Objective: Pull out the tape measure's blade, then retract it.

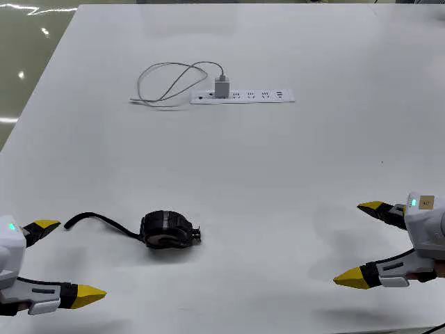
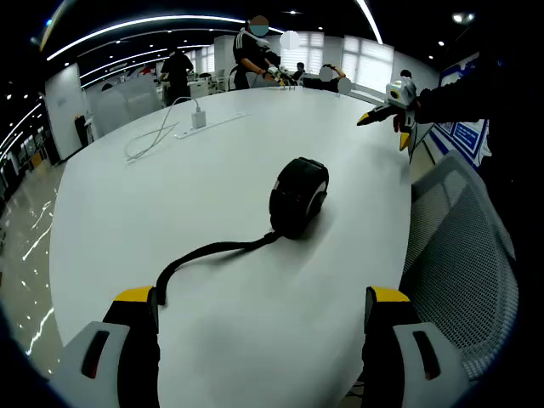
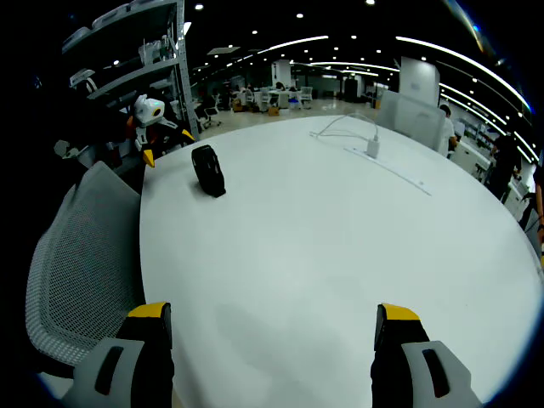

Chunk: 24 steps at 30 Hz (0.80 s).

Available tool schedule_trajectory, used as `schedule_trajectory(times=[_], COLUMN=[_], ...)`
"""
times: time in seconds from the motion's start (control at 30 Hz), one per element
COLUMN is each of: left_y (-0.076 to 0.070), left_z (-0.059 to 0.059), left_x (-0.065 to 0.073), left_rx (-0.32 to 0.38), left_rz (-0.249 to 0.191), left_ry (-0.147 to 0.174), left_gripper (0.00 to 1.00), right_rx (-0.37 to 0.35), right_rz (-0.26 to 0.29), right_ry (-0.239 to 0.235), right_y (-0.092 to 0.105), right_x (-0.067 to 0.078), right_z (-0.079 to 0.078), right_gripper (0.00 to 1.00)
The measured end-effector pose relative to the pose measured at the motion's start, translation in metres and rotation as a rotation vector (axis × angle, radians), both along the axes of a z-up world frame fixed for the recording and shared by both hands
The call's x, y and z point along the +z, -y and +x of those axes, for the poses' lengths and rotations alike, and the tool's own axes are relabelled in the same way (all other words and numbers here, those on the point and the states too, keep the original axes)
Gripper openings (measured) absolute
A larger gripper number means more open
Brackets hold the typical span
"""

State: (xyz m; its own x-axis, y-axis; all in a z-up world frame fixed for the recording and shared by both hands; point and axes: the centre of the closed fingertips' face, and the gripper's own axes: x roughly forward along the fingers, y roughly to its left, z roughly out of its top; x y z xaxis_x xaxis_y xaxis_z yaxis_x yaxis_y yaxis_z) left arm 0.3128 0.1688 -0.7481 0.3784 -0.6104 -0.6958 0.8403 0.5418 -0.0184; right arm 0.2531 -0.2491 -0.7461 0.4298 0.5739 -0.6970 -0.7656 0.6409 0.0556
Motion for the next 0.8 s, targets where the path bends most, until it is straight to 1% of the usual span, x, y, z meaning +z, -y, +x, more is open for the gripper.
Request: schedule_trajectory(times=[0.1,0.23,0.43,0.53,0.6,0.63,0.67,0.7,0.73,0.77,0.8], left_y=[0.0,0.0,0.001,0.0,0.001,0.0,0.001,0.003,0.006,0.009,0.012], left_z=[-0.001,0.002,0.005,0.006,0.004,0.001,-0.001,-0.002,-0.002,-0.003,-0.002], left_x=[0.0,0.001,0.004,0.003,0.0,-0.004,-0.006,-0.007,-0.007,-0.007,-0.006], left_rx=[0.002,0.012,0.044,0.034,0.019,-0.003,-0.029,-0.048,-0.06,-0.07,-0.085], left_rz=[-0.002,-0.008,-0.045,-0.028,-0.01,0.018,0.034,0.041,0.045,0.046,0.05], left_ry=[-0.004,0.003,-0.001,0.006,-0.01,-0.031,-0.037,-0.034,-0.036,-0.043,-0.041], left_gripper=[0.99,0.99,0.99,0.99,0.99,0.99,0.99,0.99,0.99,0.99,0.99], right_rx=[-0.004,-0.001,-0.002,0.001,0.005,0.007,0.009,0.01,0.013,0.03,0.045], right_rz=[-0.002,-0.008,-0.012,-0.013,-0.015,-0.018,-0.02,-0.019,-0.026,-0.056,-0.071], right_ry=[0.0,0.001,0.005,0.004,0.004,0.003,0.003,0.002,-0.004,-0.01,-0.01], right_y=[0.001,0.002,0.003,0.002,0.001,0.001,0.0,-0.001,-0.004,-0.004,-0.007], right_x=[0.0,-0.001,-0.001,-0.001,-0.001,-0.001,-0.001,-0.001,-0.002,-0.004,-0.005], right_z=[-0.001,-0.002,-0.003,-0.004,-0.004,-0.003,-0.003,-0.002,-0.001,-0.002,-0.002], right_gripper=[0.99,0.99,0.99,0.99,0.99,0.98,0.97,0.97,0.97,0.97,0.97])
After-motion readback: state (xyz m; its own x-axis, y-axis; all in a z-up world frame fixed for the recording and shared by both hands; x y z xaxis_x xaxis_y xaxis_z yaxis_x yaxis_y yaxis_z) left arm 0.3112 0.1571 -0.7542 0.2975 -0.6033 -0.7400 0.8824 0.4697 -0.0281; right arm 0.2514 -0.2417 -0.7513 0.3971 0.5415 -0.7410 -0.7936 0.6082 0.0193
